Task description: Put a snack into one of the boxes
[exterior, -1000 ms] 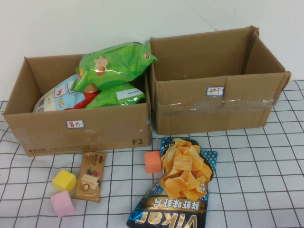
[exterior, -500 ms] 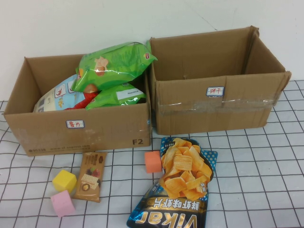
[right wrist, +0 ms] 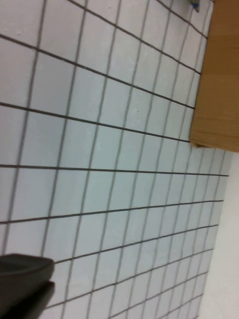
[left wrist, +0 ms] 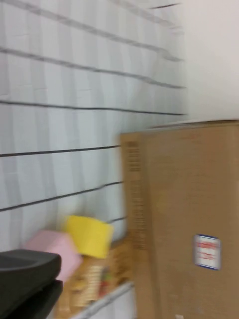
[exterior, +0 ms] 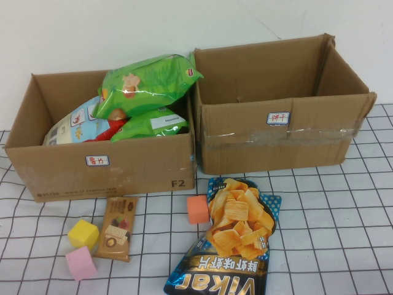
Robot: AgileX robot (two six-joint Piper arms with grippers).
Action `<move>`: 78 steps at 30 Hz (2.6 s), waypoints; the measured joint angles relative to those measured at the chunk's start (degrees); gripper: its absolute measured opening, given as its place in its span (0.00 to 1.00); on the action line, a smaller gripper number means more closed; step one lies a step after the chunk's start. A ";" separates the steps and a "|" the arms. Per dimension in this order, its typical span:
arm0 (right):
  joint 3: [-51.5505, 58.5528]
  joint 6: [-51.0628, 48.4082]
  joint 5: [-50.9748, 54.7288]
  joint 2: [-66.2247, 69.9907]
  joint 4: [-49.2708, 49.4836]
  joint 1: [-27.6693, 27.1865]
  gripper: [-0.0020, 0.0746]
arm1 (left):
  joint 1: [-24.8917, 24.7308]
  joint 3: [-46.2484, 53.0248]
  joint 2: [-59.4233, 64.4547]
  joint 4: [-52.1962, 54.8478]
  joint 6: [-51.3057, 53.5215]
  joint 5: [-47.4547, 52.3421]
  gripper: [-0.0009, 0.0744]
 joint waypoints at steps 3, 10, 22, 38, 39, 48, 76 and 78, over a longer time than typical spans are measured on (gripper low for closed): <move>0.23 -0.04 -4.76 0.00 -0.02 0.00 0.03 | 0.00 0.00 0.00 0.43 2.21 -6.63 0.01; 0.23 -0.26 -30.96 0.00 -0.12 0.00 0.03 | 0.00 0.00 0.00 0.55 3.57 -26.18 0.01; 0.23 5.32 -48.02 0.00 2.39 0.00 0.03 | 0.00 0.00 0.00 0.00 0.25 -42.44 0.01; -24.87 0.43 0.79 11.76 -4.89 0.00 0.03 | 0.00 -28.02 13.87 -4.24 -2.44 11.46 0.01; -25.89 -0.52 3.53 14.24 -4.89 0.00 0.03 | 0.00 -29.50 16.26 -4.94 -2.44 13.98 0.01; -27.48 -5.81 10.95 32.07 0.26 0.00 0.02 | 0.00 -33.67 36.02 -6.70 -0.81 16.59 0.01; -27.57 -11.95 10.72 36.80 5.19 0.00 0.03 | -14.73 -59.62 99.37 3.14 -10.51 11.49 0.88; -27.57 -12.07 10.72 36.80 5.19 0.00 0.03 | -14.73 -59.66 101.05 3.14 -10.71 10.14 0.90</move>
